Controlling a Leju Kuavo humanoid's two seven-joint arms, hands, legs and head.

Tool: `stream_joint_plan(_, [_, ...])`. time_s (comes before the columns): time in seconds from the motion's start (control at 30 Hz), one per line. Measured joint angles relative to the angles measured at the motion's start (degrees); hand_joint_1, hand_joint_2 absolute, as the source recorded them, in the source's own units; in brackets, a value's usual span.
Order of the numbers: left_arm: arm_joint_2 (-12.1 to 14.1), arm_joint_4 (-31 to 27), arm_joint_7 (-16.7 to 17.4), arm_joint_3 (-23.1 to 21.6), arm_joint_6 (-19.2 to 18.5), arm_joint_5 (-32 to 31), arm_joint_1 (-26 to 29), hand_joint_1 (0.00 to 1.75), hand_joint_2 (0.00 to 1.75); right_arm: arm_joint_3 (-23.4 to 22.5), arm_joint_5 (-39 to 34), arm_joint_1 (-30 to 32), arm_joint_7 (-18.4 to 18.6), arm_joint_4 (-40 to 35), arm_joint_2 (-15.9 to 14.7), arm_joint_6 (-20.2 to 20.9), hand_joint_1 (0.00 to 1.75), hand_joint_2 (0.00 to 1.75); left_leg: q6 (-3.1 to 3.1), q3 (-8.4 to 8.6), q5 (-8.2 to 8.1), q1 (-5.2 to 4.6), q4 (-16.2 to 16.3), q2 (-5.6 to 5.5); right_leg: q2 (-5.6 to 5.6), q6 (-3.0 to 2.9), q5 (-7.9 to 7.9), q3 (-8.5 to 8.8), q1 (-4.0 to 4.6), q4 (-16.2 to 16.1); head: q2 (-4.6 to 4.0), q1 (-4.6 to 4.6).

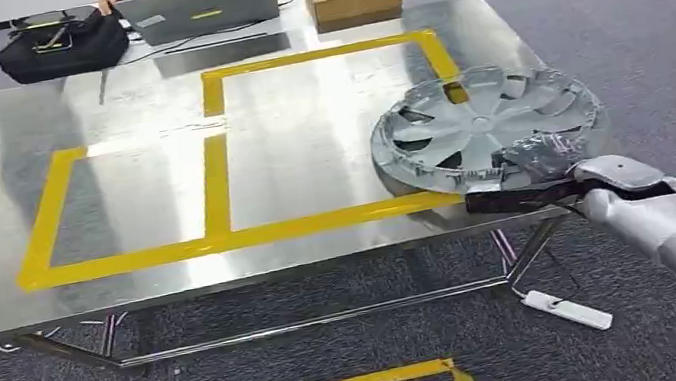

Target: Take the parts from the cabinet and place them on the table.

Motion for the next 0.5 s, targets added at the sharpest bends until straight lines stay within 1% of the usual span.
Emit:
stream_joint_plan(0.07, [0.0, 0.0, 0.0, -0.8, 0.0, -0.3, 0.0, 0.0, 1.75, -1.8, -1.0, -0.3, 0.0, 1.2, 0.0, -1.7, 1.75, 1.75, 0.0, 0.0, 0.0, 0.0, 0.0, 0.01, 0.02, 0.0, 0.0, 0.0, 0.0, 0.0, -0.02, 0.02])
stream_joint_plan(0.2, [0.0, 0.0, -0.2, -2.0, 0.3, -0.8, 0.0, 0.0, 1.75, -4.4, -1.2, -0.5, -0.5, 2.7, 0.0, -3.0, 1.75, 1.75, 0.01, 0.01, -0.01, 0.0, 0.0, 0.03, 0.05, 0.0, 0.0, 0.0, -0.01, 0.0, -0.02, 0.02])
stream_joint_plan(0.33, [0.1, 0.0, -0.3, -2.5, 0.3, -0.9, 0.0, 0.0, 1.75, -5.3, -1.1, -0.7, -0.7, 3.5, 0.0, -3.1, 1.75, 1.75, 0.01, 0.0, -0.01, 0.01, 0.0, 0.02, 0.03, 0.0, 0.0, 0.0, -0.01, 0.0, -0.02, 0.02])
stream_joint_plan(0.43, [0.2, 0.0, -1.0, -3.0, 0.4, -1.0, 0.0, 0.0, 1.75, -5.6, 0.4, -1.0, -2.4, 3.8, 0.4, -3.1, 1.75, 1.75, 0.01, -0.03, -0.01, 0.02, 0.0, 0.03, 0.05, 0.0, 0.0, 0.0, -0.03, 0.0, 0.0, 0.02])
stream_joint_plan(0.5, [0.3, 0.0, -1.0, -3.5, 0.4, -1.0, -0.1, 0.0, 1.75, -5.5, 1.7, -1.4, -3.2, 3.9, 1.2, -2.7, 1.75, 1.75, 0.01, -0.09, -0.01, 0.03, 0.0, 0.06, 0.11, 0.0, 0.0, -0.01, -0.03, 0.0, -0.02, 0.02])
